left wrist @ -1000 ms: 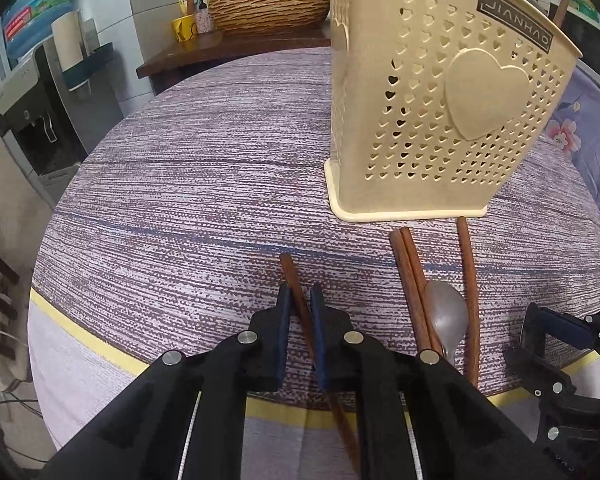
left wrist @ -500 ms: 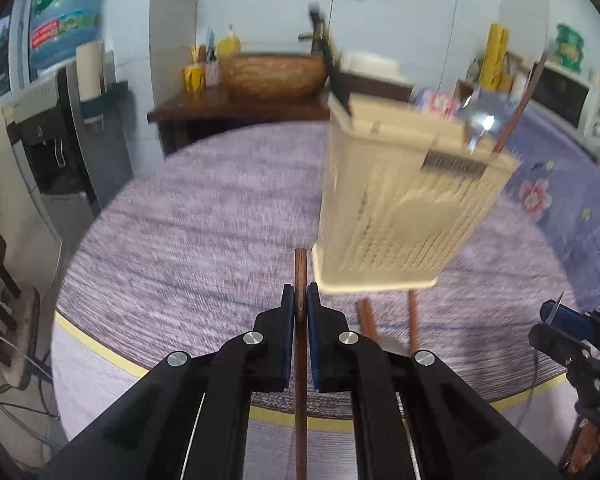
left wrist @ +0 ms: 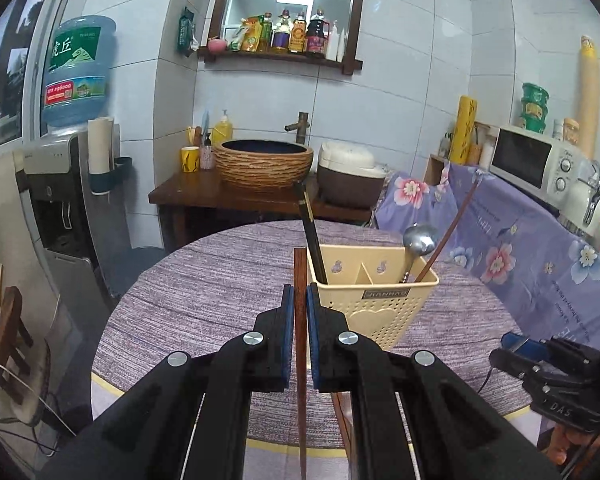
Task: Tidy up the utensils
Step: 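Lift the chopstick and spoon and carry them over the holder, then open both tools to drop the chopstick and spoon into the holder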
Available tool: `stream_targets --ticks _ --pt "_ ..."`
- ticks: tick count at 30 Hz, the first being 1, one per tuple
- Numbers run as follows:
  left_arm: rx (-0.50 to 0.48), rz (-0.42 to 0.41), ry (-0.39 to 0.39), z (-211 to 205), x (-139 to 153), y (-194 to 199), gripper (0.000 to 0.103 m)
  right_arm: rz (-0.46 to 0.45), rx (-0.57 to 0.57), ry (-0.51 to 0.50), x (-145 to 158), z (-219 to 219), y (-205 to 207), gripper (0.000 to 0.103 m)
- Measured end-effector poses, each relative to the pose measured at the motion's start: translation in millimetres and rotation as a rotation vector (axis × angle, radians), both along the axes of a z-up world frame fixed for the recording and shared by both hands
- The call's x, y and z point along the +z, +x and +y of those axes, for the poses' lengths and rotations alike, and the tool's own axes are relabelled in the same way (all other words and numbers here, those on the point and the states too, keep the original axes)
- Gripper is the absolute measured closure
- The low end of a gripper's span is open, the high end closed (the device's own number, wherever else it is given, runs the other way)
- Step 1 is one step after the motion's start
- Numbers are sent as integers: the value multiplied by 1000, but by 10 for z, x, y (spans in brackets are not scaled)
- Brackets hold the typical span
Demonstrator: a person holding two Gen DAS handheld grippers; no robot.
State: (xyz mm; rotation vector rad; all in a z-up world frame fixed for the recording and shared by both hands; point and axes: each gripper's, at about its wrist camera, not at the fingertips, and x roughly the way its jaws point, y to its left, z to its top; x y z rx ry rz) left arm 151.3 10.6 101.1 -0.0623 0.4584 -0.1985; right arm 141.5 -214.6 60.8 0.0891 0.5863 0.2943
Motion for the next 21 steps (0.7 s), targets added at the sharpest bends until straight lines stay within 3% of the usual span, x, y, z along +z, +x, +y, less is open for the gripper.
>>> stream_targets --ticks 8,12,17,21 --pt "-10 -24 -17 2 76 -36 96 -37 23 -14 48 30 -25 65" --pt "-17 -61 -19 9 249 -67 96 -80 39 -12 167 34 -36 65" --pt "-41 -156 -36 -15 712 -71 95 -153 53 5 490 78 69 65" --pt "-56 -255 -78 -33 1191 -7 96 -275 62 -7 921 197 172 65"
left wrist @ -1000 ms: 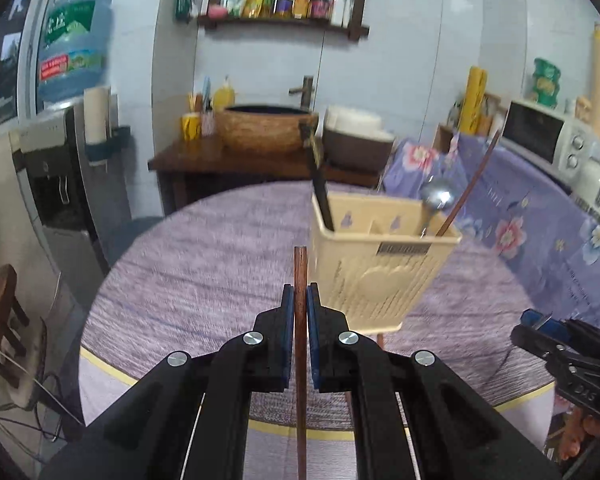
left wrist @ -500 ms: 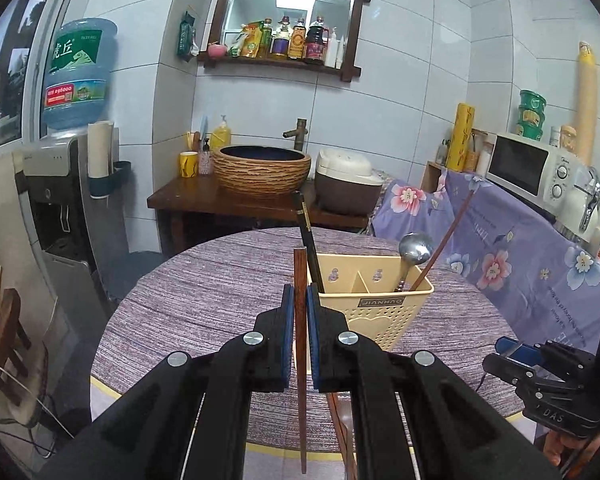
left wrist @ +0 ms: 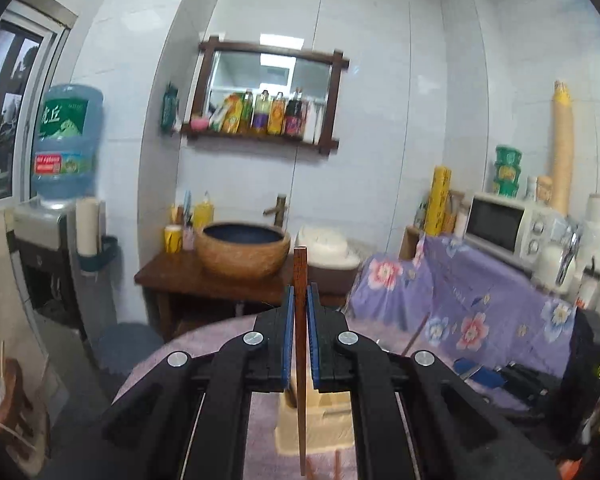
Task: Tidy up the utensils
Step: 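Open both tools to drop the chopstick and spoon into the holder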
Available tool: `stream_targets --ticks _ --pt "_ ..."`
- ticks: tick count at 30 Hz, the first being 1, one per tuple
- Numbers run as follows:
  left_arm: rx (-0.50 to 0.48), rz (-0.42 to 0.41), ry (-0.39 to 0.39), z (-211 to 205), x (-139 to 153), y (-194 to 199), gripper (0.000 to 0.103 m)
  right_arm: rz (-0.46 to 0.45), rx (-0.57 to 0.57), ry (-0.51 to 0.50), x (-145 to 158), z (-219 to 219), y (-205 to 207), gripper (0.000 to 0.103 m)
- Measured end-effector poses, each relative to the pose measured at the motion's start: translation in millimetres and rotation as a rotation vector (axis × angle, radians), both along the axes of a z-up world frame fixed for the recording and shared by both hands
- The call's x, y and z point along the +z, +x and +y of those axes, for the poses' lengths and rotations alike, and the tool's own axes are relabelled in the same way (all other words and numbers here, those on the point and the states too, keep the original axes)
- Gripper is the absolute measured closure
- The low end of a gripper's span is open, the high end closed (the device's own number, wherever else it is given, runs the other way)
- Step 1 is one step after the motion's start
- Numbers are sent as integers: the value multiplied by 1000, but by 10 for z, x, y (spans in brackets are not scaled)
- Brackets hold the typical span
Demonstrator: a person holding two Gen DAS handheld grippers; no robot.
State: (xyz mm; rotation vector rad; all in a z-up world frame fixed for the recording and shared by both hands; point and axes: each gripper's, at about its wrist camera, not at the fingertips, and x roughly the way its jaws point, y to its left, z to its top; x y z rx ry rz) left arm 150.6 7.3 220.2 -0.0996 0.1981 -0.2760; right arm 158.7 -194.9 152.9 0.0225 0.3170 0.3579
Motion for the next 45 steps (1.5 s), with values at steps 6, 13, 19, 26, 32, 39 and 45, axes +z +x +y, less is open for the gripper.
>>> stream_targets --ticks 6,13,19,26,32,39,45 --pt "12 -104 -36 -138 357 239 96 -137 -25 -63 400 271 287 65" --pt "68 -77 1 -307 -67 604 95 -98 -58 -98 122 474 709 65" --pt "74 4 10 -305 -542 755 96 -23 -56 -117 -216 525 845 65" --pt "53 96 26 -324 -908 815 96 36 -42 -151 -553 590 885 65" --pt "34 167 32 -307 -1130 889 95 79 -30 -170 -740 627 920 65" --pt "14 199 30 -244 -1176 863 92 73 -26 -200 -860 655 905 47" --pt "46 163 -14 -62 -1110 539 43 -16 -74 -239 -823 635 650 27"
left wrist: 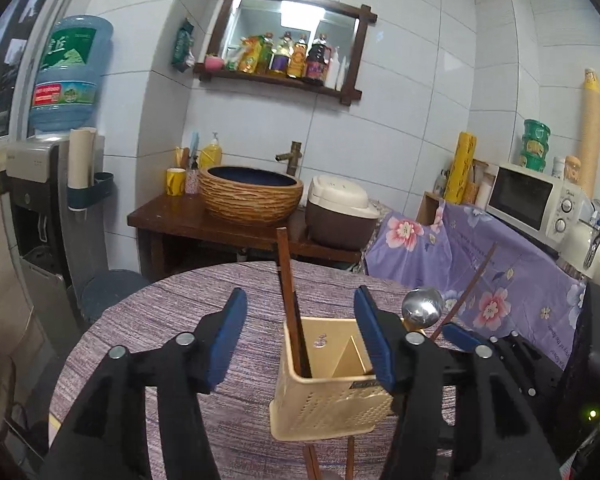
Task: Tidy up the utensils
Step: 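Open both tools to drop the chopstick and spoon into the holder, then move both tools down toward the remaining chopsticks and spoon on the table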
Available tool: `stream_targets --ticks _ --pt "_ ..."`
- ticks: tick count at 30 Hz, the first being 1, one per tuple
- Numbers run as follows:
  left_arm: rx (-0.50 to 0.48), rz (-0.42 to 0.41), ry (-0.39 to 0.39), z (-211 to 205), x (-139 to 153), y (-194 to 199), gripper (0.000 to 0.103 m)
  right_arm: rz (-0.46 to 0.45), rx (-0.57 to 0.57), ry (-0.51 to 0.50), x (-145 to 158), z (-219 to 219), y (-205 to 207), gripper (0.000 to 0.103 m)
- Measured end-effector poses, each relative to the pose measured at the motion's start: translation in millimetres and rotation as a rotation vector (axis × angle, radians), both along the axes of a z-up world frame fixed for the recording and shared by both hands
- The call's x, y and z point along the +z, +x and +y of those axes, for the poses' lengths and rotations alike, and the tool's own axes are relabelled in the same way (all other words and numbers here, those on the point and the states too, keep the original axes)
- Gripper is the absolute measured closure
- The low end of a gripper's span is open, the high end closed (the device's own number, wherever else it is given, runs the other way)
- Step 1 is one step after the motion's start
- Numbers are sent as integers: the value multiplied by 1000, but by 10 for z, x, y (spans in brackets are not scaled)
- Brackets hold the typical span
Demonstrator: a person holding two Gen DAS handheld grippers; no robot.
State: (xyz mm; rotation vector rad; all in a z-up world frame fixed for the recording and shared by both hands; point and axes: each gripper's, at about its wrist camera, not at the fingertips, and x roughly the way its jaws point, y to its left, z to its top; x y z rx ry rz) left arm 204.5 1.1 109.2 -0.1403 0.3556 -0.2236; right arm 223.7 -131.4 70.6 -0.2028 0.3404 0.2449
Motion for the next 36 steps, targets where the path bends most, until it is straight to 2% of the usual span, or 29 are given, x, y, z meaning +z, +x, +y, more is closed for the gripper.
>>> stream_targets --ticks 2,6,9,11,13,18,26,36 --pt "36 18 24 51 -20 -109 32 -12 -11 -3 18 -32 -89 27" --pt "75 87 27 172 -200 -265 22 -3 -67 34 46 -153 -300 26" --pt "80 148 73 196 -426 -369 18 56 -98 77 -15 -240 -455 17" --pt "84 188 116 193 -604 -426 15 130 -98 88 -122 -257 -501 17" --pt "91 240 154 199 -809 -478 15 219 -93 94 -302 -240 -547 17" --pt "134 320 174 298 -1168 -630 15 407 -77 83 -783 -102 -610 17" --pt "140 361 195 344 -1372 -751 18 553 -98 86 -1221 22 -573 17" --pt "129 376 218 295 -1426 -744 19 609 -131 27 -1358 125 -459 19"
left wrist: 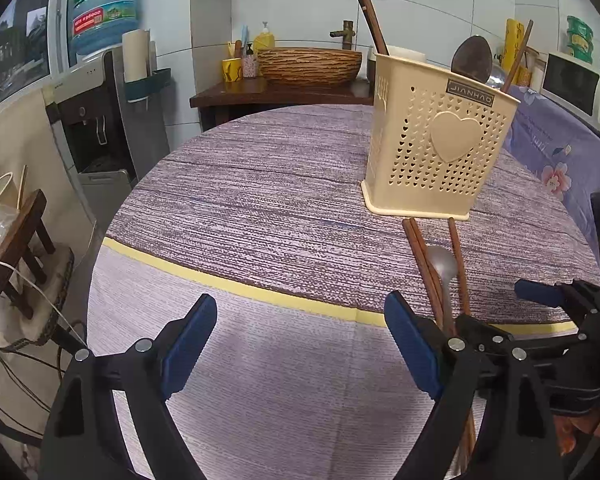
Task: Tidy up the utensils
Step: 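Move both tools down toward the remaining chopsticks and spoon on the table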
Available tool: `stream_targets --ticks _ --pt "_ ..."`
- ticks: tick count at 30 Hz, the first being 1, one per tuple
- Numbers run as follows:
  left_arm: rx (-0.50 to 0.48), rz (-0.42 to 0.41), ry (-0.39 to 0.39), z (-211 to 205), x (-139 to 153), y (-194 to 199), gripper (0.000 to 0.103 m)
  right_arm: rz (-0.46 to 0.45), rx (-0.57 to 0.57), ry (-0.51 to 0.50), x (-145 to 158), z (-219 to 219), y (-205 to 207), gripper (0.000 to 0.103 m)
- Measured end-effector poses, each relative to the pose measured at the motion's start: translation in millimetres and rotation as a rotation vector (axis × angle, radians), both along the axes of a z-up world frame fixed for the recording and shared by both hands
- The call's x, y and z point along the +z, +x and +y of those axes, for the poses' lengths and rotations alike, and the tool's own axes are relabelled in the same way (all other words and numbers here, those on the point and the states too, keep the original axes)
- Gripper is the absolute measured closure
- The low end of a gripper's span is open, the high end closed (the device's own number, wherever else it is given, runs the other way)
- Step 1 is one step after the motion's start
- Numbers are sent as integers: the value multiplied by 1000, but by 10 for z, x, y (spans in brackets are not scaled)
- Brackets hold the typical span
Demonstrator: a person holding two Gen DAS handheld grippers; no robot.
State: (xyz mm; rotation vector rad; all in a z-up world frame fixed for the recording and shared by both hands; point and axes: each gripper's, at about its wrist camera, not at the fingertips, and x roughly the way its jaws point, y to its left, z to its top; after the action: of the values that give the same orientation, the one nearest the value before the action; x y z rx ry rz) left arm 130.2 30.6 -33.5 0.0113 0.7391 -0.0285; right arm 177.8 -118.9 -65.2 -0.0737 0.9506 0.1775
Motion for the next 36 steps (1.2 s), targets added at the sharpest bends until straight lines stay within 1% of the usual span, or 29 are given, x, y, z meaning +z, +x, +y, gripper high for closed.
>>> stream_targets --ticks 3,5,6,8,11,12,14,18,22,23,26,28,30,32,34,36 --pt "-17 16 5 -26 -20 17 20 35 11 -4 -14 -124 -6 21" --pt "-37 32 1 -70 -43 30 26 36 -2 -18 1 -242 -25 21" --pt "-54 42 -9 -101 -58 35 27 36 -13 -20 9 -323 -42 21" --pt "-78 59 -20 -168 -90 40 33 48 -24 8 21 -480 -69 21" --pt "-123 83 -34 -296 -132 57 37 51 -44 1 34 -626 -87 21" --pt "-133 88 -31 -330 -142 68 38 53 -50 12 37 -676 -90 21" --pt "-152 97 -27 -406 -161 102 43 57 -56 28 30 -711 -88 22" --pt "-170 117 -58 -475 -170 157 53 36 -91 87 22 -729 -82 25" --pt "-181 120 -34 -518 -189 133 60 11 -106 107 37 -708 -76 25" --pt "-180 128 -29 -513 -198 121 61 9 -109 110 40 -719 -70 25" --pt "-199 138 -72 -469 -182 49 61 -11 -128 132 64 -770 -99 25" --pt "-236 152 -70 -509 -197 -29 61 -40 -132 147 109 -786 -127 25" --pt "-273 164 -63 -561 -225 -109 61 -45 -117 159 139 -764 -134 25" --pt "-304 185 -85 -580 -256 -174 61 -46 -112 162 147 -747 -141 25" --pt "-318 192 -78 -595 -269 -218 61 -45 -114 174 145 -741 -137 25" --pt "-331 196 -46 -609 -280 -265 63 -40 -115 188 136 -750 -151 25"
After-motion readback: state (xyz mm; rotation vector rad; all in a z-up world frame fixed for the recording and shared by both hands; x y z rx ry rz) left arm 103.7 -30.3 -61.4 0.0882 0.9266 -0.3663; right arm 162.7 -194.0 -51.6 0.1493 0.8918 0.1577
